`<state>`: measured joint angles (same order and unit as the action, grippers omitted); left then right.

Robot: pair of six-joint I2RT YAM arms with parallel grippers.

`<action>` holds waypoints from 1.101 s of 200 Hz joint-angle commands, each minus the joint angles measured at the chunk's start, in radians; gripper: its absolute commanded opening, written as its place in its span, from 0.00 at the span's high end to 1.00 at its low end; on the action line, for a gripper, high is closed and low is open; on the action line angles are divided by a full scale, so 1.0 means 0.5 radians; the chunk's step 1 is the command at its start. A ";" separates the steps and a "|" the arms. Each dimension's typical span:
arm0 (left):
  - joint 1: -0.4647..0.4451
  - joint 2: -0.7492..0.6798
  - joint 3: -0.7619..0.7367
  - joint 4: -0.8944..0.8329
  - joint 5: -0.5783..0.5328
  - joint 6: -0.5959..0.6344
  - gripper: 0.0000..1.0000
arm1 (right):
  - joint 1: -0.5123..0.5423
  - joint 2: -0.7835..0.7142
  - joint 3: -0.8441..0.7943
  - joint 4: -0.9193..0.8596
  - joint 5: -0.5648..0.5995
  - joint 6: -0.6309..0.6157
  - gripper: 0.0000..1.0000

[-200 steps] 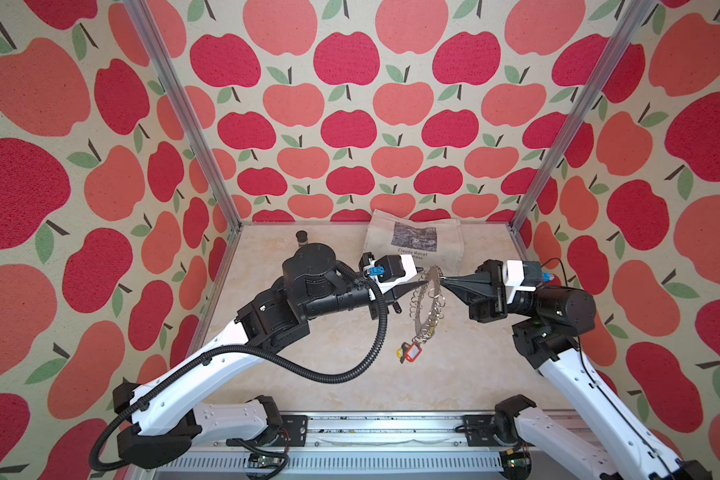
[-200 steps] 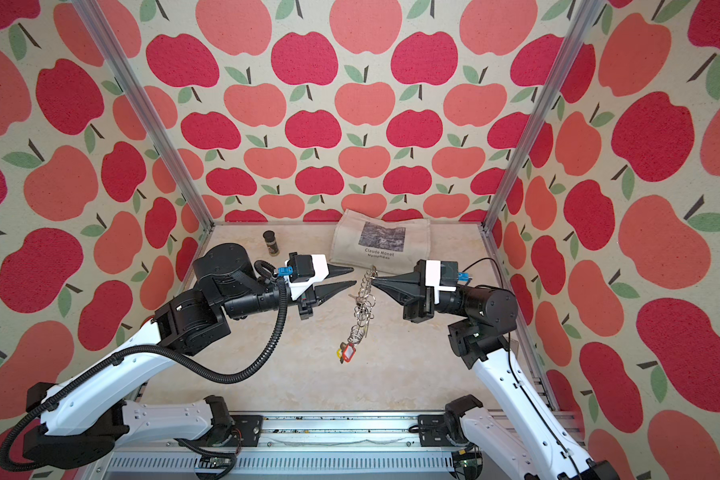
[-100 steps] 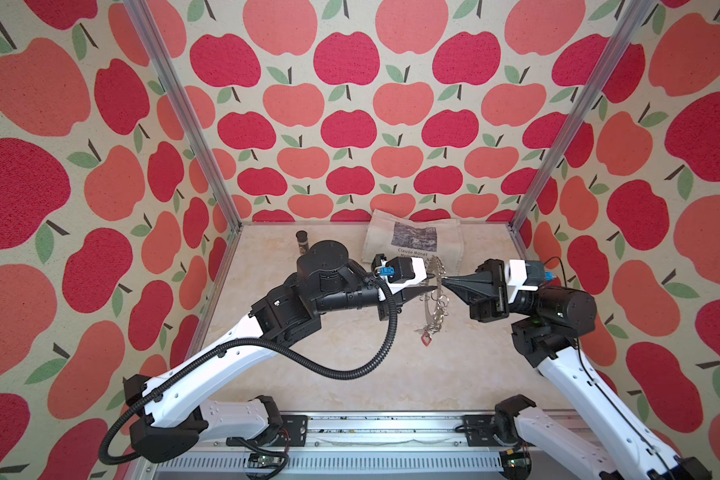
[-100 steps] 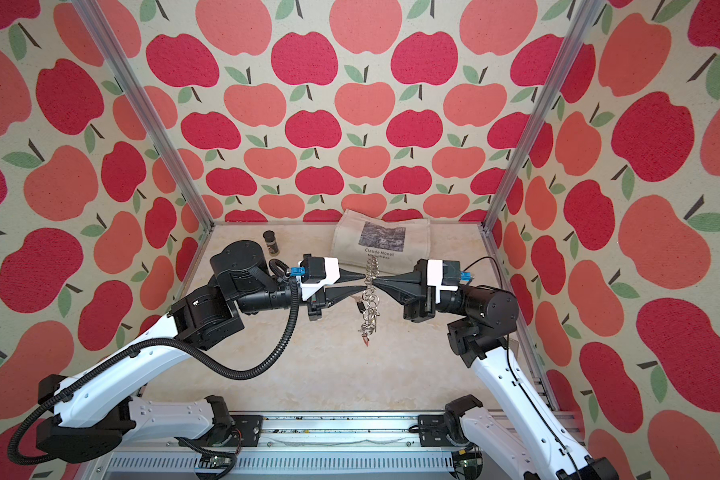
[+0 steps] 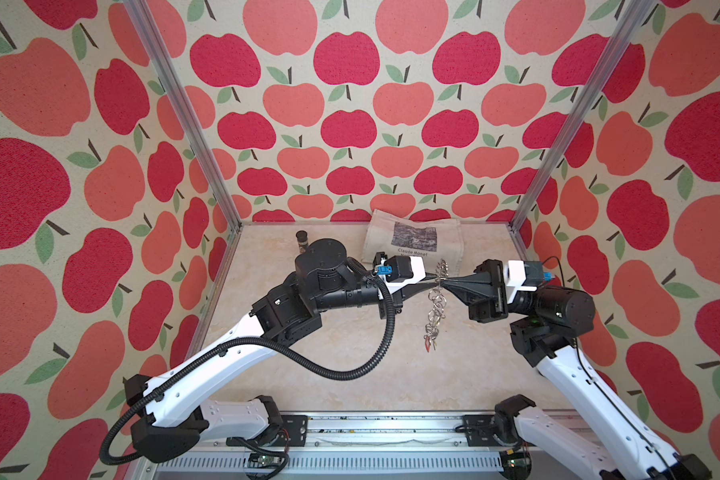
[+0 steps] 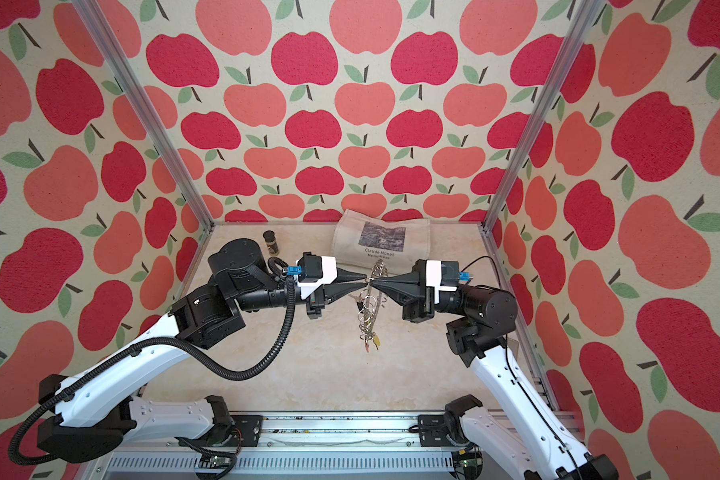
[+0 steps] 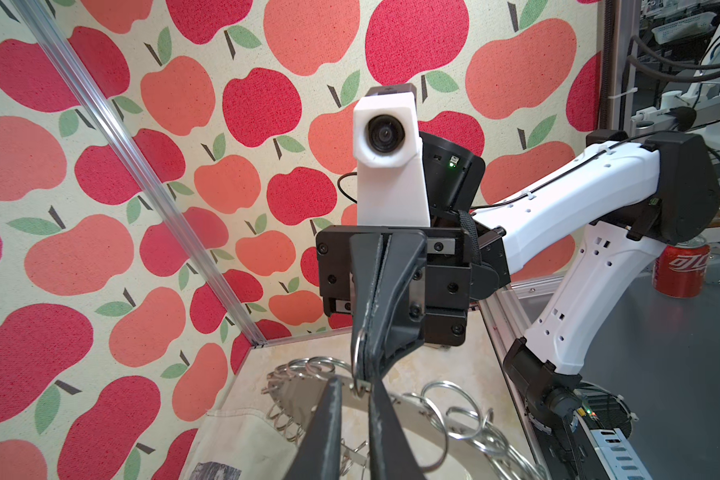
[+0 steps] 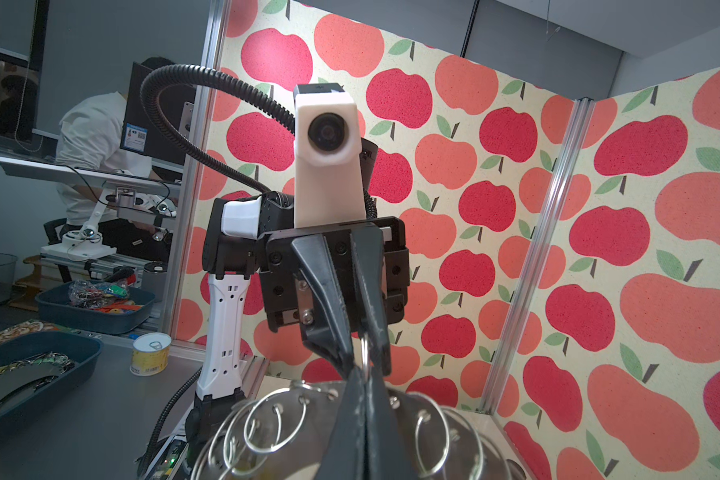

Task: Put the keys on the keyring

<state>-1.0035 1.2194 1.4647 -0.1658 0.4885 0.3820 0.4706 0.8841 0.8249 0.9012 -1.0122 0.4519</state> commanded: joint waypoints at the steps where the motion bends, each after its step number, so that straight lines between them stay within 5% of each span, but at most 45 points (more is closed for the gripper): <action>1: 0.013 0.020 0.022 0.058 0.060 -0.036 0.84 | 0.025 -0.004 0.021 0.066 0.000 0.026 1.00; 72: 0.019 0.009 0.019 0.079 0.060 -0.038 1.00 | 0.050 0.005 0.030 0.019 0.002 -0.014 1.00; 106: 0.024 -0.016 0.001 0.081 0.027 0.017 1.00 | 0.066 -0.015 0.024 -0.114 -0.017 -0.086 1.00; 174: -0.044 -0.121 -0.034 -0.073 -0.236 0.330 1.00 | 0.065 -0.388 0.122 -1.615 0.208 -0.971 0.48; 220: -0.061 -0.150 -0.023 -0.166 -0.258 0.408 1.00 | 0.059 -0.449 0.149 -1.945 0.454 -1.102 0.05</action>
<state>-1.0264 1.1702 1.4452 -0.2333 0.3870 0.5434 0.4973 0.6682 0.8879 0.0914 -0.8791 -0.0307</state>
